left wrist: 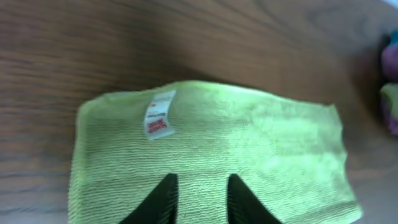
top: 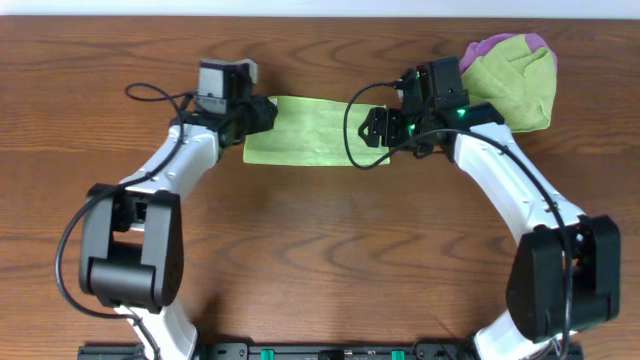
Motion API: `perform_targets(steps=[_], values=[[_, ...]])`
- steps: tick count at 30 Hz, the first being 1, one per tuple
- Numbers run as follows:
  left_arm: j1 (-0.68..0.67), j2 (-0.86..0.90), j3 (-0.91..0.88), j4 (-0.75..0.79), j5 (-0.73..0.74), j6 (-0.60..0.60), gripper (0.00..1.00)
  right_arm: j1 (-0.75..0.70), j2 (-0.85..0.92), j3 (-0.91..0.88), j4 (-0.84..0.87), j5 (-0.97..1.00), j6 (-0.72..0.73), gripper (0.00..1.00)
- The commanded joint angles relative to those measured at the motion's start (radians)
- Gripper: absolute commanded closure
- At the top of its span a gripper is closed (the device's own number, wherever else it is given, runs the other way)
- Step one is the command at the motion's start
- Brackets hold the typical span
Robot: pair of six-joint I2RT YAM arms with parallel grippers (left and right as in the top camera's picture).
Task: Fold the cloth
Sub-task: 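Grasp the folded strip's right end with the right gripper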
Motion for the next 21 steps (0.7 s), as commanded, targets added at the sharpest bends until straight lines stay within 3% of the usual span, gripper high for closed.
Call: perform_targets(steps=[1, 21], values=[[-0.002, 0.049, 0.003, -0.005, -0.06, 0.037, 0.75, -0.008, -0.003, -0.058, 0.024, -0.03, 0.103, 0.11], [-0.003, 0.138, 0.002, -0.122, -0.113, 0.061, 0.89, -0.008, -0.002, -0.363, 0.391, -0.073, 0.365, 0.09]])
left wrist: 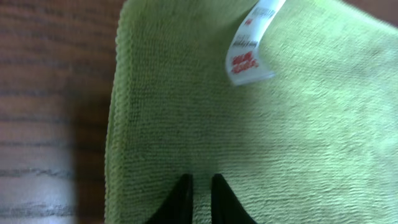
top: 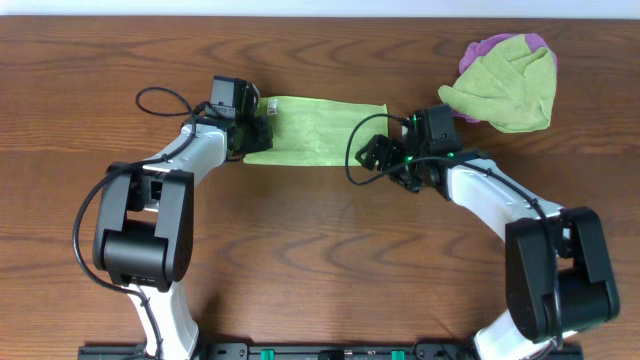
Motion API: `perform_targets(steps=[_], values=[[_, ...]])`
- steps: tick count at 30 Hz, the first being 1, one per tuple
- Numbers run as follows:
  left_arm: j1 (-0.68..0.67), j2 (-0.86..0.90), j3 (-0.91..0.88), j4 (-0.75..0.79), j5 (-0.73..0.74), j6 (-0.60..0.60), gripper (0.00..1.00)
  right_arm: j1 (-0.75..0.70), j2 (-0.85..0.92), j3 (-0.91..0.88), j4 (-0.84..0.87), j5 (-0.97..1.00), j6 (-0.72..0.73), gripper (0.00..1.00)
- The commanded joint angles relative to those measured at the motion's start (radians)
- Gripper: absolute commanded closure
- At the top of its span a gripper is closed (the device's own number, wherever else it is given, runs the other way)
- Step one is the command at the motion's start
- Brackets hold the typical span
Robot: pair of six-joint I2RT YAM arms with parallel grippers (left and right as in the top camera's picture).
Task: Fold the cloth
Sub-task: 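Grasp the folded strip's right end with the right gripper, then fold the right end leftward over the left gripper's end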
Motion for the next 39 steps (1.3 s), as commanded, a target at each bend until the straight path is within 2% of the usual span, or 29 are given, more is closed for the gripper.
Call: perform_targets(steps=[1, 6, 18, 24, 25, 26, 28, 31, 32, 34, 39], values=[[0.0, 0.026, 0.002, -0.019, -0.021, 0.019, 0.9, -0.004, -0.002, -0.026, 0.027, -0.004, 0.047, 0.09], [-0.002, 0.026, 0.002, -0.045, -0.02, 0.018, 0.94, -0.004, 0.016, -0.054, 0.123, 0.009, 0.07, 0.1], [-0.012, 0.026, 0.002, -0.082, -0.02, 0.019, 0.94, 0.043, 0.184, -0.058, 0.335, 0.039, 0.13, 0.1], [-0.012, 0.026, 0.002, -0.09, -0.02, 0.019, 0.94, 0.073, 0.293, -0.058, 0.483, 0.092, 0.153, 0.16], [-0.012, 0.026, 0.002, -0.092, -0.021, 0.019, 0.94, 0.076, 0.306, -0.057, 0.499, 0.1, 0.158, 0.19], [-0.012, 0.026, 0.002, -0.094, -0.021, 0.019, 0.94, 0.081, 0.322, -0.058, 0.52, 0.108, 0.16, 0.27], [-0.012, 0.026, 0.002, -0.099, -0.02, 0.019, 0.94, 0.087, 0.347, -0.057, 0.563, 0.116, 0.159, 0.51], [-0.012, 0.026, 0.002, -0.108, -0.018, 0.019, 0.94, 0.087, 0.352, -0.057, 0.613, 0.146, 0.14, 0.96], [-0.012, 0.026, 0.002, -0.111, -0.018, 0.019, 0.94, 0.087, 0.35, -0.057, 0.643, 0.146, 0.118, 0.99], [-0.012, 0.026, 0.003, -0.116, -0.01, 0.018, 0.94, 0.082, 0.339, -0.056, 0.696, 0.145, 0.075, 0.99], [-0.012, 0.025, 0.003, -0.134, 0.007, 0.018, 0.94, 0.084, 0.251, -0.045, 0.692, 0.138, -0.038, 0.99]])
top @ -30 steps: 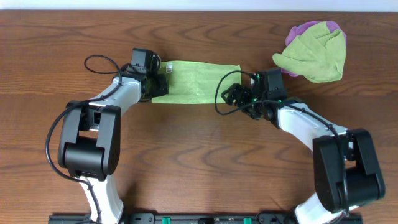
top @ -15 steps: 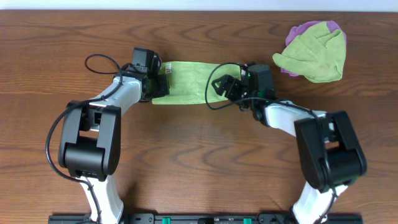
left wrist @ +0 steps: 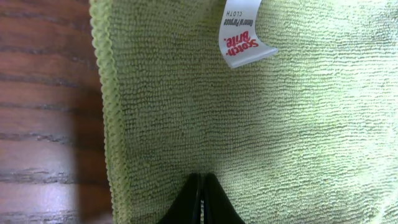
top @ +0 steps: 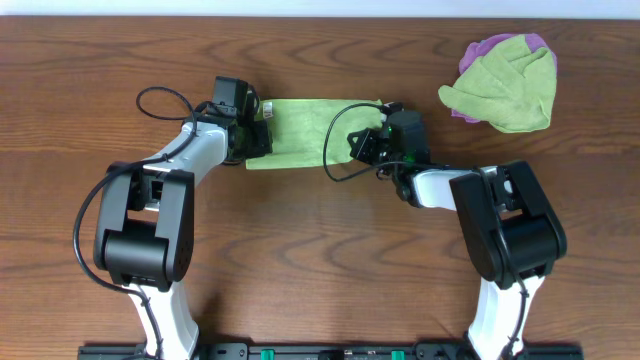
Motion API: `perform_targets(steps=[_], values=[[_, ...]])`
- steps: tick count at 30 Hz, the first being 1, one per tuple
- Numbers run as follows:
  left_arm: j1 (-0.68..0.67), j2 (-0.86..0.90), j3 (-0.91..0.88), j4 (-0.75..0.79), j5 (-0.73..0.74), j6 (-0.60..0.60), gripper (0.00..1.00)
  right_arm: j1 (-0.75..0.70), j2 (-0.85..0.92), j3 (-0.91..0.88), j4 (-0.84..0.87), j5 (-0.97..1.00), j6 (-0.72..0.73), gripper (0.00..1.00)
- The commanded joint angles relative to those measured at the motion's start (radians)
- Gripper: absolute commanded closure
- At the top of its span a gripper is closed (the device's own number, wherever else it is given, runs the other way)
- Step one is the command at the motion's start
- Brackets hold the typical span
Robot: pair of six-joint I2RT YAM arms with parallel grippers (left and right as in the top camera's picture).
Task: Fold the cloth
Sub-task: 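Fold the right end leftward over the left gripper's end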
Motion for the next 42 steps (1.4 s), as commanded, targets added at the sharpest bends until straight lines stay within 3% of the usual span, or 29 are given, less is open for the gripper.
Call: perform_targets(steps=[1, 6, 17, 30, 42], values=[[-0.006, 0.022, -0.017, -0.034, 0.02, 0.014, 0.94, 0.009, -0.057, -0.013, -0.019, 0.035, -0.108, 0.98], [-0.006, 0.022, -0.017, -0.034, 0.034, 0.014, 0.95, 0.041, -0.143, 0.011, -0.062, 0.036, -0.201, 0.98], [-0.005, 0.01, -0.015, -0.034, 0.048, 0.011, 0.94, 0.15, -0.157, 0.247, -0.348, 0.085, -0.408, 0.99], [0.005, -0.154, 0.005, -0.077, 0.047, 0.011, 0.95, 0.225, -0.09, 0.318, -0.372, 0.081, -0.435, 0.99], [0.137, -0.401, 0.006, -0.162, 0.038, 0.011, 0.94, 0.273, 0.001, 0.379, -0.39, 0.09, -0.465, 0.99]])
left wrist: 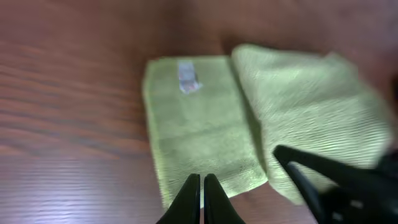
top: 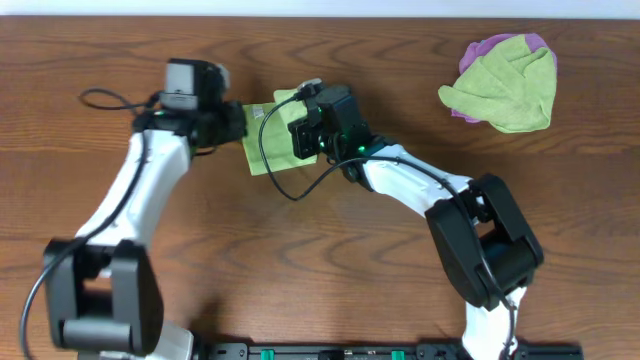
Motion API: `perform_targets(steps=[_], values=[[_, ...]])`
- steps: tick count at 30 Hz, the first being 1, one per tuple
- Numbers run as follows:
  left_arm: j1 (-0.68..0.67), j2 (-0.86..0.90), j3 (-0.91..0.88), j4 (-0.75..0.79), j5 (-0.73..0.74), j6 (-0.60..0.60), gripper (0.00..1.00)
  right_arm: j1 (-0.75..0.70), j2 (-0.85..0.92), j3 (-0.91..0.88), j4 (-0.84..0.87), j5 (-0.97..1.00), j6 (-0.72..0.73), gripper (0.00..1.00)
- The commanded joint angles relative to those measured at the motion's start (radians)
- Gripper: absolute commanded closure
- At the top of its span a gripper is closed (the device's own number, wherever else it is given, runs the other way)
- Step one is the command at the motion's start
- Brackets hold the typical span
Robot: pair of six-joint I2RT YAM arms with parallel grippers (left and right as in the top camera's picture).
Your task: Fold the cloth
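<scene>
A light green cloth (top: 262,150) lies near the table's far edge, left of centre. In the left wrist view its lower layer (left wrist: 199,124) shows a white label (left wrist: 186,77), and the right half (left wrist: 298,106) is doubled over toward it. My right gripper (top: 302,128) sits over the cloth's middle, shut on the carried end; its dark fingers (left wrist: 298,165) show under the raised fold. My left gripper (top: 236,124) is at the cloth's left edge with its fingers (left wrist: 202,186) pressed together and nothing seen between them.
A pile of green and purple cloths (top: 505,75) lies at the far right. The brown wooden table (top: 300,260) stretches toward me. The cables of both arms loop close to the cloth.
My right gripper went from the cloth's right end leftward to its middle, taking that end over the left half. My left gripper, then pressed on the left end, now sits back at the left edge.
The cloth first lay as a flat strip with my left gripper open over its left end and my right gripper by the right end. My left fingers then closed down on the left end. Now the right end is carried over the left half.
</scene>
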Motion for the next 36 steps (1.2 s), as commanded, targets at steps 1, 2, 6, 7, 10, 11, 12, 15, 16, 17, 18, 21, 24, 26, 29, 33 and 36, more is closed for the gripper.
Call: perform_targets(steps=[1, 2, 6, 7, 10, 11, 12, 15, 16, 17, 18, 21, 24, 26, 29, 33, 36], values=[[0.04, -0.072, 0.005, -0.019, 0.0, 0.011, 0.94, 0.016, 0.024, 0.029, -0.001, 0.011, -0.023, 0.99], [0.051, -0.089, 0.005, -0.024, 0.0, 0.011, 0.95, 0.017, 0.027, 0.03, -0.001, 0.015, -0.026, 0.99], [0.075, -0.128, 0.005, -0.043, 0.0, 0.011, 0.94, 0.03, 0.038, 0.037, -0.003, 0.024, -0.026, 0.99], [0.077, -0.134, 0.005, -0.048, 0.0, 0.011, 0.95, 0.034, 0.044, 0.039, -0.002, 0.025, -0.026, 0.99], [0.08, -0.139, 0.005, -0.061, 0.0, 0.011, 0.94, 0.049, 0.064, 0.051, -0.003, 0.026, -0.026, 0.99], [0.08, -0.139, 0.005, -0.065, 0.0, 0.011, 0.94, 0.053, 0.071, 0.056, -0.004, 0.026, -0.026, 0.99], [0.08, -0.139, 0.005, -0.069, 0.0, 0.011, 0.94, 0.057, 0.079, 0.06, -0.003, 0.027, -0.026, 0.99], [0.08, -0.139, 0.005, -0.081, 0.0, 0.012, 0.94, 0.069, 0.095, 0.066, -0.003, 0.049, -0.026, 0.99], [0.08, -0.139, 0.005, -0.085, 0.0, 0.012, 0.95, 0.071, 0.099, 0.067, -0.003, 0.053, -0.027, 0.99], [0.08, -0.139, 0.005, -0.089, 0.0, 0.012, 0.94, 0.072, 0.101, 0.068, -0.003, 0.055, -0.027, 0.99], [0.08, -0.139, 0.005, -0.09, 0.0, 0.013, 0.94, 0.073, 0.102, 0.068, -0.003, 0.055, -0.027, 0.99], [0.08, -0.139, 0.005, -0.093, 0.0, 0.015, 0.94, 0.076, 0.102, 0.068, -0.001, 0.055, -0.026, 0.99], [0.08, -0.139, 0.005, -0.092, 0.0, 0.015, 0.94, 0.077, 0.102, 0.068, 0.001, 0.054, -0.026, 0.96], [0.08, -0.139, 0.005, -0.092, 0.0, 0.015, 0.94, 0.079, 0.102, 0.068, 0.001, 0.039, -0.025, 0.87], [0.08, -0.139, 0.005, -0.092, 0.0, 0.015, 0.95, 0.087, 0.102, 0.07, 0.0, -0.013, -0.026, 0.79], [0.08, -0.139, 0.005, -0.09, 0.0, 0.015, 0.95, 0.104, 0.102, 0.077, 0.0, -0.08, -0.024, 0.72], [0.08, -0.139, 0.005, -0.09, 0.0, 0.015, 0.95, 0.116, 0.101, 0.085, -0.004, -0.105, -0.013, 0.7]])
